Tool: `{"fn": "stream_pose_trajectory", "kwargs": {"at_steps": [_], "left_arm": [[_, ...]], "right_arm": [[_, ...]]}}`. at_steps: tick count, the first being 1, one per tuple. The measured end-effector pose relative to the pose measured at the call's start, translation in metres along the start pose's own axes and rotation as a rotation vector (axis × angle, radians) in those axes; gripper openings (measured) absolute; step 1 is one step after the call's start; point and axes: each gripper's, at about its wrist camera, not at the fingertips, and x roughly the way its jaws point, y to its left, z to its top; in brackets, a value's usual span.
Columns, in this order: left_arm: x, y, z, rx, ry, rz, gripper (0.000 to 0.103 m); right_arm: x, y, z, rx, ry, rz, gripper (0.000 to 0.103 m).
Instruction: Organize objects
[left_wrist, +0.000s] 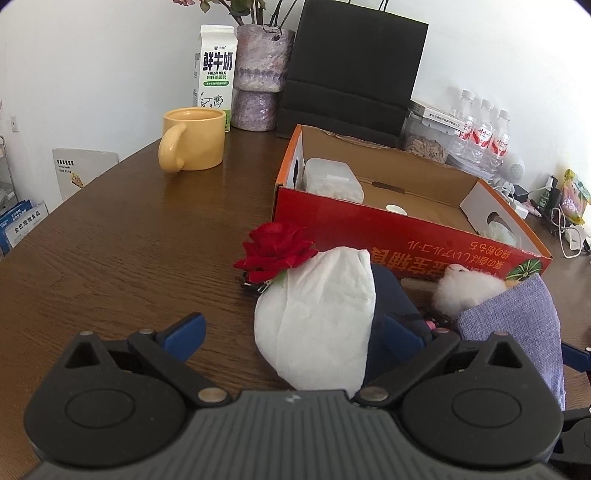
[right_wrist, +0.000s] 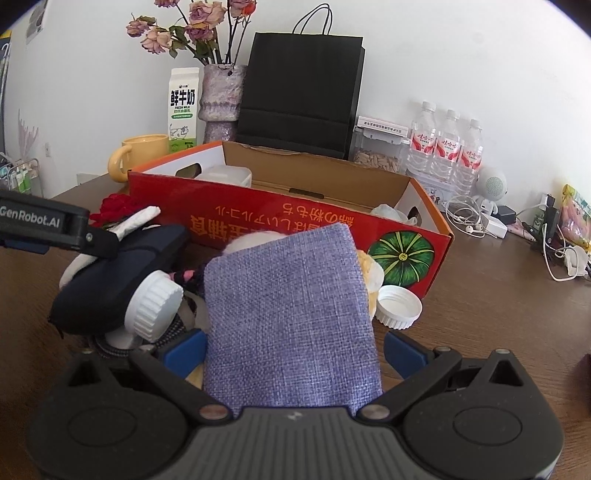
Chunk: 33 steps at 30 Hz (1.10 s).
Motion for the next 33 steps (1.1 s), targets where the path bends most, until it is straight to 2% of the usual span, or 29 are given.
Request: {"fn": "stream_pose_trajectory", "kwargs": {"at_steps": [10, 15, 19, 21, 23, 25, 30, 33], "left_arm": [[0.016, 0.016, 0.001, -0.114, 0.056, -0.098, 0.103], [0.018, 0.015, 0.001, -0.116, 0.061, -0.112, 0.102], [0.013, 0.012, 0.001, -0.111, 0.052, -0.134, 0.088], [0.009, 0.008, 0.001, -0.099, 0.042, -0.134, 0.078], [0.005, 0.005, 0.001, -0.083, 0.031, -0.12, 0.073], [0.0, 0.002, 0.001, -0.069, 0.021, -0.111, 0.07], [-0.015, -0.001, 0.0, -0.048, -0.013, -0.105, 0.064], [-0.028, -0.005, -0.001, -0.012, -0.041, -0.096, 0.064]], "right_arm": [[0.001, -0.003, -0.001, 0.01, -0.004, 0.005, 0.101], [0.001, -0.003, -0.001, 0.012, -0.004, 0.01, 0.099], [-0.001, -0.002, 0.0, 0.018, -0.005, 0.026, 0.088], [-0.003, -0.002, -0.001, 0.021, -0.006, 0.031, 0.08], [-0.004, -0.001, -0.001, 0.023, -0.007, 0.028, 0.066], [-0.007, -0.002, -0.002, 0.028, -0.011, 0.028, 0.059], [-0.015, -0.005, -0.003, 0.043, -0.024, 0.031, 0.056], [-0.022, -0.005, -0.003, 0.051, -0.04, 0.027, 0.055]]}}
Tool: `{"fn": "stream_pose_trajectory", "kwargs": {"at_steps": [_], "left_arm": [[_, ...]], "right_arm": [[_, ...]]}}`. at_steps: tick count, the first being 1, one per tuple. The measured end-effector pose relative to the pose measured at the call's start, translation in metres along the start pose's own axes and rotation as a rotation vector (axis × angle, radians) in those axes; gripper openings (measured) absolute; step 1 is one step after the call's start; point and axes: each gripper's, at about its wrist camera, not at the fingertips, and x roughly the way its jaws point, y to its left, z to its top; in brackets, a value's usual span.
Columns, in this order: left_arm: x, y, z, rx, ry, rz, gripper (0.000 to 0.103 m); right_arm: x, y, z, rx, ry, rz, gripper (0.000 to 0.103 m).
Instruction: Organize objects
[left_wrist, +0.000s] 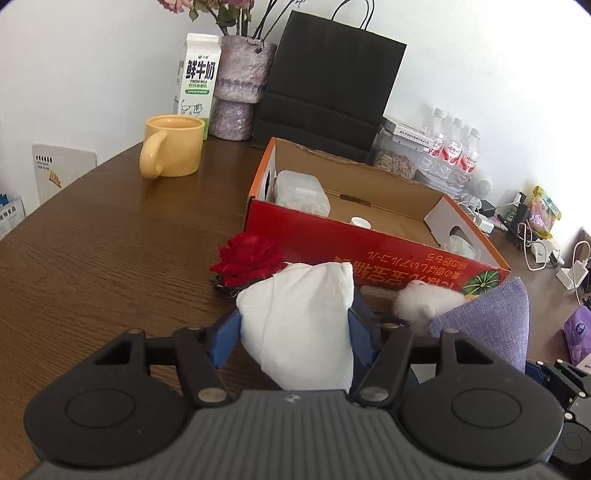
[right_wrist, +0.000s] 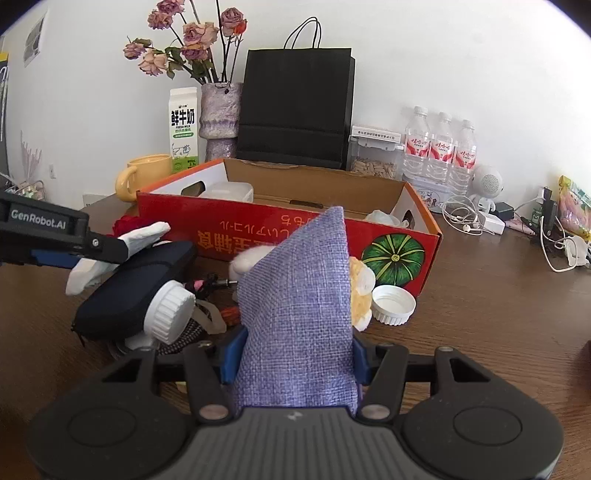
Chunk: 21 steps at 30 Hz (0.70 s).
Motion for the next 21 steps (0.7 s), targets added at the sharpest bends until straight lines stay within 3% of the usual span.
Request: {"fn": "stream_pose_trajectory", "kwargs": {"at_steps": [21], "left_arm": [[-0.064, -0.026, -0.014, 0.143, -0.117, -0.001, 0.064]], "right_arm": [[-0.055, 0.005, 0.012, 0.015, -0.115, 0.006, 0.055]]}}
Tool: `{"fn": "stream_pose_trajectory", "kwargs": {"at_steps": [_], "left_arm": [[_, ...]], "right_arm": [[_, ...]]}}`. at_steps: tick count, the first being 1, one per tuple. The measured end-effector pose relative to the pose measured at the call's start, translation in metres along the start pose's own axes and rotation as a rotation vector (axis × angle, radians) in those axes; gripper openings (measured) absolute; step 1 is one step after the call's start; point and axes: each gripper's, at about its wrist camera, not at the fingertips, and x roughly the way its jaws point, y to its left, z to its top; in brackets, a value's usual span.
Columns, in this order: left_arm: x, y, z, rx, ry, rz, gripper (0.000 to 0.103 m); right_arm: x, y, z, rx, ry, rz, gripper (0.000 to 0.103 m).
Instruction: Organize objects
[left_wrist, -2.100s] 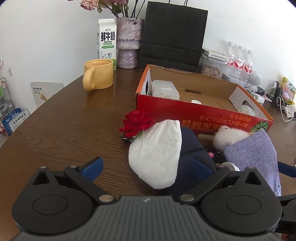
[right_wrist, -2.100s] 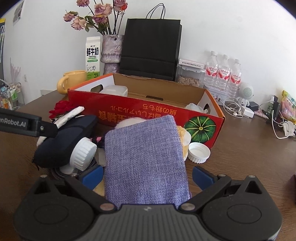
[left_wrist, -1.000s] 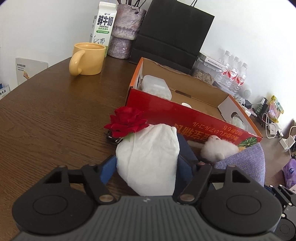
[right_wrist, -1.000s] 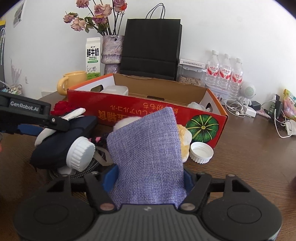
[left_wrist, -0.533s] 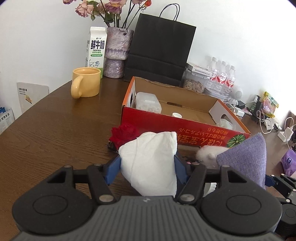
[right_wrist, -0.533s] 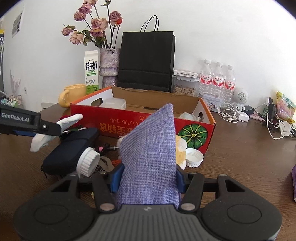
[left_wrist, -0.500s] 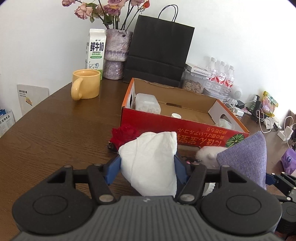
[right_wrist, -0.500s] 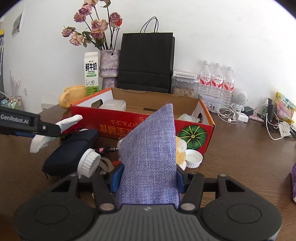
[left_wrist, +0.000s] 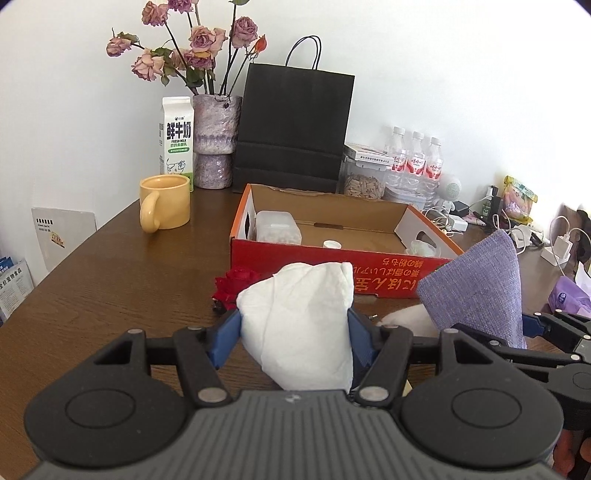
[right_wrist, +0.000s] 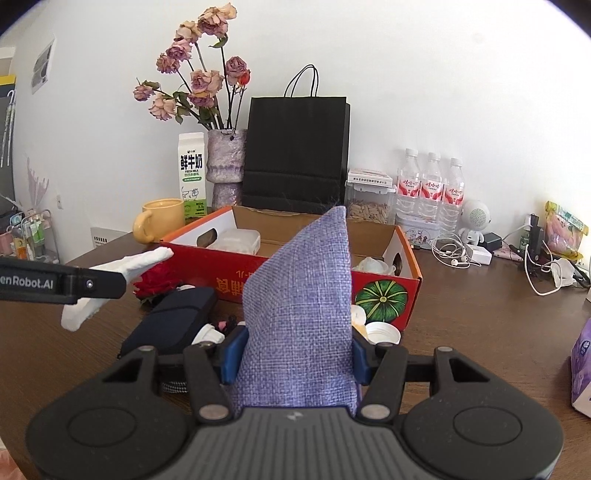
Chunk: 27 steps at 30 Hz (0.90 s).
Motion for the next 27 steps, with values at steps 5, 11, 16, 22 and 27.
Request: {"fn": "stream_pose_trajectory", "kwargs": {"at_steps": [5, 11, 16, 22, 27], "left_arm": [[-0.006, -0.002, 0.001, 0.014, -0.018, 0.003, 0.064], [-0.008, -0.002, 0.001, 0.019, -0.025, 0.005, 0.064], [-0.002, -0.003, -0.001, 0.022, -0.008, 0.002, 0.064], [0.006, -0.003, -0.011, 0.032, 0.026, 0.002, 0.065], [0.012, -0.008, -0.02, 0.044, 0.054, -0.005, 0.065]], "right_arm": [[-0.005, -0.001, 0.005, 0.015, -0.01, 0.015, 0.055], [-0.01, -0.009, 0.012, 0.058, -0.026, 0.039, 0.05], [-0.001, -0.011, 0.012, 0.059, -0.003, 0.056, 0.028], [0.008, -0.016, 0.0, 0.089, 0.028, 0.035, 0.079], [0.0, -0.022, -0.004, 0.068, 0.039, -0.034, 0.088]]}}
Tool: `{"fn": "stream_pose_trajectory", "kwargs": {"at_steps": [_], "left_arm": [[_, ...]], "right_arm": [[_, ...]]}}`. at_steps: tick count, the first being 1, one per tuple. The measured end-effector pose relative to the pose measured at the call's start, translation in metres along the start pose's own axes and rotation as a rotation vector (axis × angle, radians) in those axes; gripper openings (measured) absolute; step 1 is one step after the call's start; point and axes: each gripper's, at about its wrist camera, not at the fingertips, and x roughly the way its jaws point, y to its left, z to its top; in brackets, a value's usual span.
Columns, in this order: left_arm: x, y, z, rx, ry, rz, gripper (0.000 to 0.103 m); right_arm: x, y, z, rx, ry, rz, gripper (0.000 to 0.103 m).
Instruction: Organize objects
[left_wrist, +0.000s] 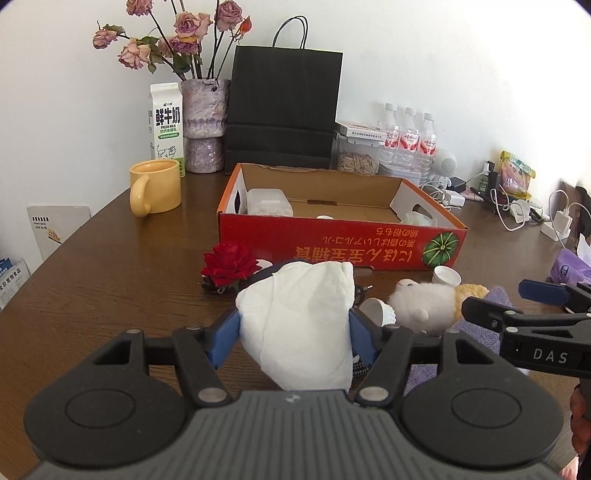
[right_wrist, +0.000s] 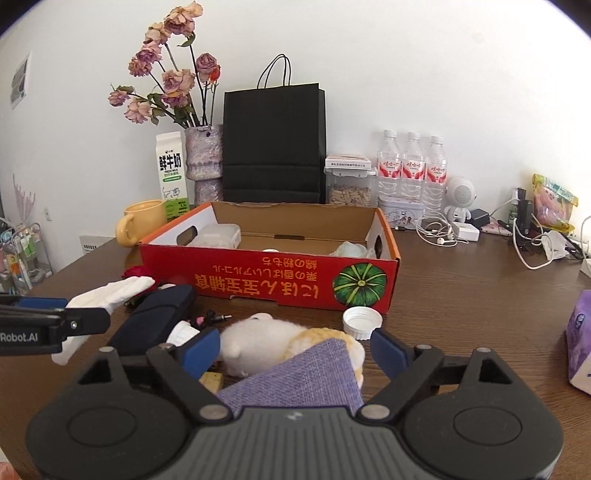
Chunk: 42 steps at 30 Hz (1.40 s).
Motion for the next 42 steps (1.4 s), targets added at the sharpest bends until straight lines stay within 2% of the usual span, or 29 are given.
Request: {"fn": "stream_pose_trajectory", "kwargs": {"at_steps": [2, 4, 13, 23, 24, 25, 27, 29, 30, 31, 35, 42], "left_arm": [[-0.001, -0.004, -0.005, 0.007, 0.002, -0.001, 0.066], [-0.001, -0.007, -0.009, 0.021, 0.004, -0.004, 0.066], [0.014, -0.009, -0.01, 0.017, 0.02, 0.032, 0.068], [0.027, -0.006, -0.006, -0.001, 0.031, 0.031, 0.075], [0.027, -0.006, -0.006, -0.001, 0.032, 0.031, 0.075], [0.027, -0.006, -0.006, -0.002, 0.033, 0.03, 0.075], [0.027, -0.005, -0.007, -0.006, 0.035, 0.026, 0.075], [0.027, -0.005, -0.007, -0.007, 0.037, 0.023, 0.075], [0.026, -0.005, -0.007, -0.007, 0.037, 0.022, 0.075], [0.026, -0.004, -0.007, -0.007, 0.037, 0.022, 0.075], [0.025, -0.003, -0.007, -0.008, 0.04, 0.02, 0.075], [0.025, -0.003, -0.007, -0.011, 0.043, 0.017, 0.074]], "right_arm": [[-0.007, -0.002, -0.005, -0.024, 0.01, -0.024, 0.095], [-0.014, -0.004, -0.012, -0.035, 0.025, -0.031, 0.097], [-0.009, 0.013, -0.033, -0.058, 0.118, 0.043, 0.103], [0.018, 0.043, -0.04, -0.18, 0.165, 0.006, 0.101], [0.018, 0.044, -0.041, -0.183, 0.166, 0.007, 0.098], [0.019, 0.045, -0.042, -0.185, 0.168, 0.01, 0.088], [0.018, 0.045, -0.044, -0.176, 0.162, 0.028, 0.078], [0.014, 0.046, -0.044, -0.186, 0.15, 0.021, 0.055], [0.011, 0.045, -0.044, -0.185, 0.143, 0.028, 0.049], [0.008, 0.045, -0.043, -0.179, 0.14, 0.04, 0.036], [-0.006, 0.041, -0.038, -0.16, 0.104, 0.091, 0.01], [-0.03, 0.03, -0.018, -0.099, 0.003, 0.128, 0.006]]}}
